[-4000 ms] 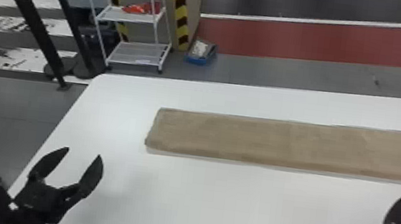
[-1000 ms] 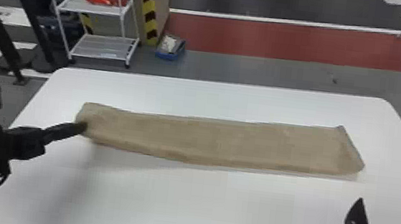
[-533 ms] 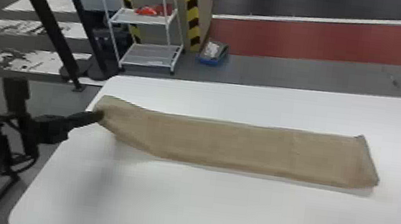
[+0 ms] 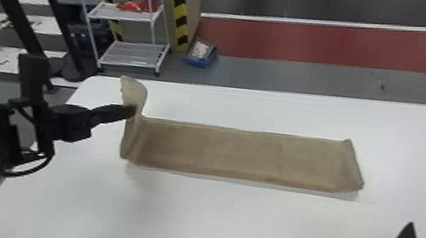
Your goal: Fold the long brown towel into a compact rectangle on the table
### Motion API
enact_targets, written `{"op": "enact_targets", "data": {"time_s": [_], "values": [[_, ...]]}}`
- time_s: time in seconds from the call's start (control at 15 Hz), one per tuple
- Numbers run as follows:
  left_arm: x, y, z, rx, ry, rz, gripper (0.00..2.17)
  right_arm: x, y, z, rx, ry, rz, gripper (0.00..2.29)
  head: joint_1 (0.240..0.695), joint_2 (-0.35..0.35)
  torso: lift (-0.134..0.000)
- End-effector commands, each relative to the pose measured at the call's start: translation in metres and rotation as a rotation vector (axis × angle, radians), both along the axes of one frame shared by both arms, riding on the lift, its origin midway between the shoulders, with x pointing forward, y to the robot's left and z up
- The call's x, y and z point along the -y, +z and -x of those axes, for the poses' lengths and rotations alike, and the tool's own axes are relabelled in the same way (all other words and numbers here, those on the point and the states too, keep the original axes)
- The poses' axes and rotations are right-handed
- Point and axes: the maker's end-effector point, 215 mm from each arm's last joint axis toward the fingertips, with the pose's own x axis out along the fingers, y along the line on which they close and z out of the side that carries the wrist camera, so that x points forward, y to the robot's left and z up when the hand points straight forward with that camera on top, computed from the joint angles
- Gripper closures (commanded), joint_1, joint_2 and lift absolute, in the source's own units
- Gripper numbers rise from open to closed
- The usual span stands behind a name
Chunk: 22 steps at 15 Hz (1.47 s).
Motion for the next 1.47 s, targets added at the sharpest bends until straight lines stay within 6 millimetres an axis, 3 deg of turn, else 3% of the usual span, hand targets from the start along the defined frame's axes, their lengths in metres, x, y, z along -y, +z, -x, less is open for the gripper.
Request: {"op": "enact_targets", "data": {"time_s": [0.0, 0.2, 0.33, 0.6, 0.87, 0.93, 1.0, 1.07, 1.4], "values": [[0.07, 0.01, 0.008, -0.012, -0.111, -0.023, 1.89, 0.001, 0.001, 0.003, 0.003, -0.003, 0.0, 0.1, 0.695, 0.044, -0.123], [0.152, 0.014, 0.016, -0.015, -0.209, -0.031, 1.89, 0.002, -0.003, 0.006, -0.002, -0.006, 0.001, 0.1, 0.695, -0.048, -0.123], [0.196, 0.016, 0.013, -0.001, -0.245, -0.058, 1.89, 0.001, -0.001, 0.008, 0.003, -0.004, 0.002, 0.1, 0.695, -0.134, -0.123], [0.251, 0.012, -0.001, -0.001, -0.245, -0.079, 1.89, 0.006, -0.002, 0.014, 0.0, -0.011, 0.01, 0.1, 0.695, -0.242, -0.123], [0.274, 0.017, -0.002, 0.003, -0.245, -0.064, 1.86, 0.014, -0.001, 0.019, 0.003, -0.022, 0.023, 0.1, 0.695, -0.307, -0.123], [0.281, 0.014, 0.002, -0.001, -0.258, -0.065, 1.28, 0.015, -0.002, 0.019, 0.002, -0.023, 0.024, 0.1, 0.695, -0.316, -0.123], [0.289, 0.009, 0.008, -0.01, -0.274, -0.069, 0.35, 0.015, -0.002, 0.019, 0.002, -0.021, 0.026, 0.1, 0.695, -0.326, -0.123], [0.3, 0.004, 0.015, -0.017, -0.298, -0.073, 0.0, 0.014, -0.002, 0.018, 0.003, -0.02, 0.025, 0.1, 0.695, -0.333, -0.123], [0.33, -0.012, 0.041, -0.043, -0.365, -0.077, 0.04, 0.014, 0.0, 0.018, 0.005, -0.02, 0.025, 0.1, 0.695, -0.35, -0.123]]}}
